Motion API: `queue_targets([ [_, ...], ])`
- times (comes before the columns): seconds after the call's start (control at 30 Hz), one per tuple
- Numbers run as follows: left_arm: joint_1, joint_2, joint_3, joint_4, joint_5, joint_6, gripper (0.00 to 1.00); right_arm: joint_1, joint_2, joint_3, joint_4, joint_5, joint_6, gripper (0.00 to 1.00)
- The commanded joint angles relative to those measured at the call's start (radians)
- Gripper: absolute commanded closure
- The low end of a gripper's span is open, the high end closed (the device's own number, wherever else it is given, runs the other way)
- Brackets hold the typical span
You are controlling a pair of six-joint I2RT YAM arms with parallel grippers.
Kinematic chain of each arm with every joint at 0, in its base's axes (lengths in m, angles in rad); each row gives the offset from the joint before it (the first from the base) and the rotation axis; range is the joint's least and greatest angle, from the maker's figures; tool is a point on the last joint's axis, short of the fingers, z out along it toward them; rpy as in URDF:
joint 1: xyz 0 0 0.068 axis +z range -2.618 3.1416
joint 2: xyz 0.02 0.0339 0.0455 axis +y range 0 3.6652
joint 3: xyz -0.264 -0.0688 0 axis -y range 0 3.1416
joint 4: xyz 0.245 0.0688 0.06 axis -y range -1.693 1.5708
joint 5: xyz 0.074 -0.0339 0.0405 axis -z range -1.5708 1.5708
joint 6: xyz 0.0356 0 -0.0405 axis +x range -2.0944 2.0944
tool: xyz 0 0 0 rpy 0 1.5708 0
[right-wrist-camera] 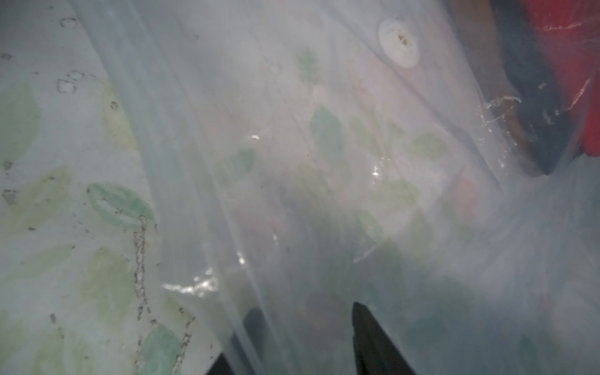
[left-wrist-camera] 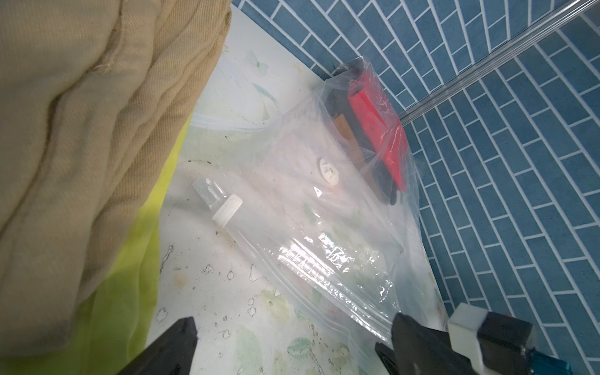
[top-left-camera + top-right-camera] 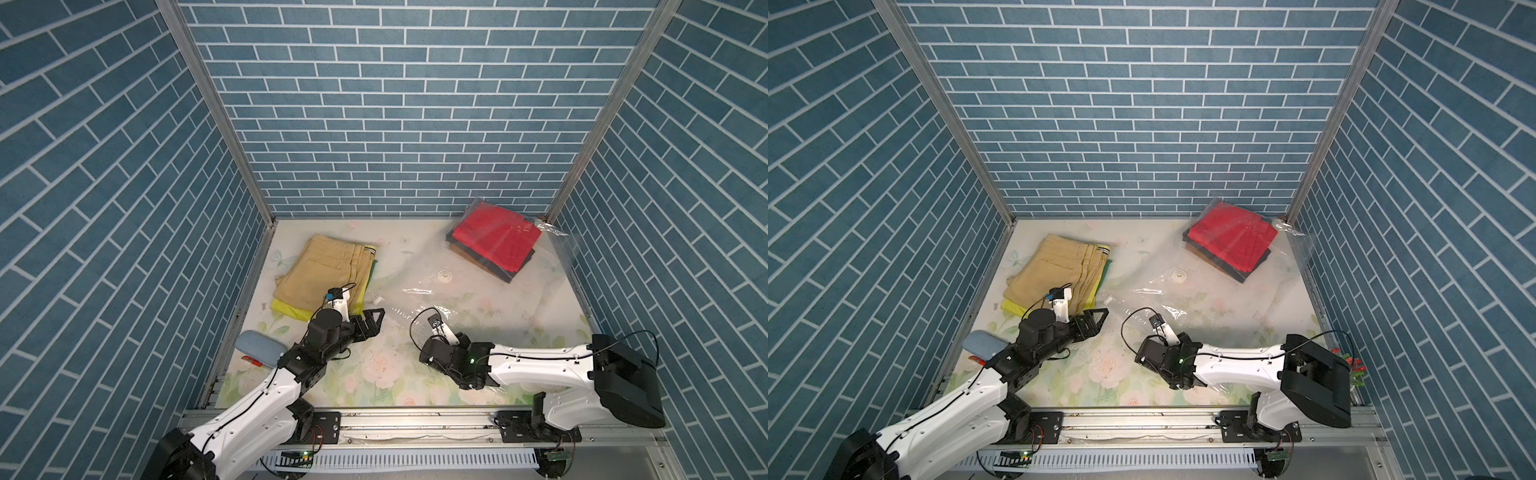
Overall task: Take the trousers out of the vacuum bag
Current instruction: Open the vacuum bag at the center of the board.
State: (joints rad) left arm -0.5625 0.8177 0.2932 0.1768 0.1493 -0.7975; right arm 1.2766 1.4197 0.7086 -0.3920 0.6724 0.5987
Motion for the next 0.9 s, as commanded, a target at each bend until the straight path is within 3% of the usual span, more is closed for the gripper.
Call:
queue_targets([
  [0.0,-0.006,-0.024,-0.023,-0.015,-0.016,-0.003,0.01,0.003,-0.047,0.020,0.046,0.007,-0.040,0.75],
  [0.17,-0.007,-0.056,-0.031,-0.026,-0.013,-0.003,0.00,-0.013,-0.174,0.002,0.140,-0.144,-0.142,1.00],
  [0.53,-0.008,-0.173,0.026,-0.167,-0.055,-0.001,0.03,-0.134,-0.285,0.044,0.282,-0.687,-0.202,1.00],
  [0.87,-0.008,-0.414,0.120,-0.437,-0.156,0.017,0.08,-0.225,-0.271,0.099,0.468,-1.157,-0.146,1.00],
])
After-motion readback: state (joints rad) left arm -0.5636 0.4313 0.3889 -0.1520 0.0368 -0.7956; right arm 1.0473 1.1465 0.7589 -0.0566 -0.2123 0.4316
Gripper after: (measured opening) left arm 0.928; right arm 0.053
